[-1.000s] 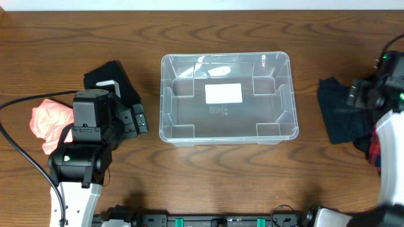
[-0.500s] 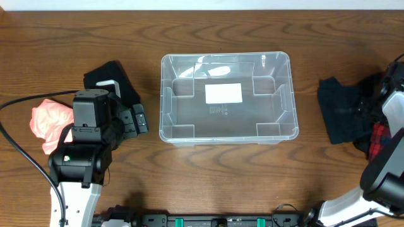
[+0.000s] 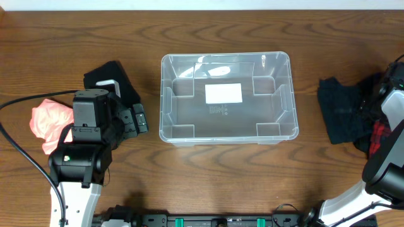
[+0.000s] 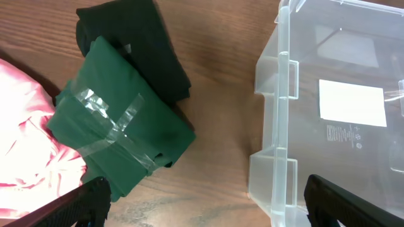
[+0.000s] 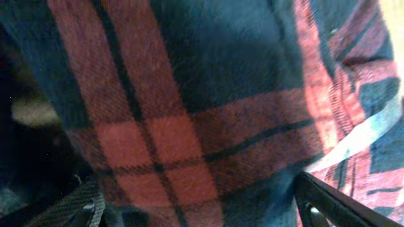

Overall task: Pack container
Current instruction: 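Reach the right gripper to the plaid shirt and grasp it, then lift the plaid shirt with the right gripper and drop it into the bin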

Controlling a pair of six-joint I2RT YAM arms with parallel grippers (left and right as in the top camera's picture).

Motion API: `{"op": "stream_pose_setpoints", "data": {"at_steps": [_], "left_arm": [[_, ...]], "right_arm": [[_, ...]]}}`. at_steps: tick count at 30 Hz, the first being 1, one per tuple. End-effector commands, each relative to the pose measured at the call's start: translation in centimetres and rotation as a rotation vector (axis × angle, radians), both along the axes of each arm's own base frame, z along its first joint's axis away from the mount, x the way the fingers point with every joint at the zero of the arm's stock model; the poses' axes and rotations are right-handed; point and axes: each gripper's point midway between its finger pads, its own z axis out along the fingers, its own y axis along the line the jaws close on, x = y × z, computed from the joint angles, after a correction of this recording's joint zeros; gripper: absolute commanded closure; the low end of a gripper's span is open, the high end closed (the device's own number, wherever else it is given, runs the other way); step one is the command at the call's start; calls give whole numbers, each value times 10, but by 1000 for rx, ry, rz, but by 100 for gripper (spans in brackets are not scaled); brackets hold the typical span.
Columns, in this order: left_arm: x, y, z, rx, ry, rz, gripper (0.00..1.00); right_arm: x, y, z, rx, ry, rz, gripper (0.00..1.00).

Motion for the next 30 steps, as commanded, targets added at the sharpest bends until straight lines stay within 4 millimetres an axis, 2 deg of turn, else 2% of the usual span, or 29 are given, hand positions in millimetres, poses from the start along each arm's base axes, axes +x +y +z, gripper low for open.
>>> {"op": "stream_pose_setpoints", "data": {"at_steps": [1, 6, 9, 14, 17, 19, 21, 23, 25, 27, 30], "left_arm": [[3, -1, 7, 3, -19, -8, 2], [3, -1, 7, 3, -19, -8, 2], [3, -1, 7, 3, -17, -8, 2], [5, -1, 2, 4, 1, -8, 2], [6, -1, 0, 5, 10, -8, 2], [6, -1, -1, 5, 15, -8, 2], [7, -1, -2, 5, 17, -8, 2], [7, -1, -2, 6, 17, -8, 2], [7, -1, -2, 6, 17, -8, 2], [7, -1, -2, 6, 17, -8, 2], [7, -1, -2, 6, 17, -8, 2]], "right_arm": [[5, -9, 14, -28, -40, -28, 8], [5, -19, 21, -89, -46, -50, 11], [5, -19, 21, -89, -48, -50, 20], [6, -20, 21, -91, -52, -51, 55], [6, -20, 21, -91, -52, -51, 67], [7, -19, 21, -85, -55, -47, 80], [9, -16, 21, -73, -65, -39, 98], [15, -11, 24, -56, -88, -20, 99], [24, -2, 35, -42, -116, 35, 99], [33, 7, 53, -50, -154, 90, 99], [48, 27, 104, -107, -246, 168, 99]]}}
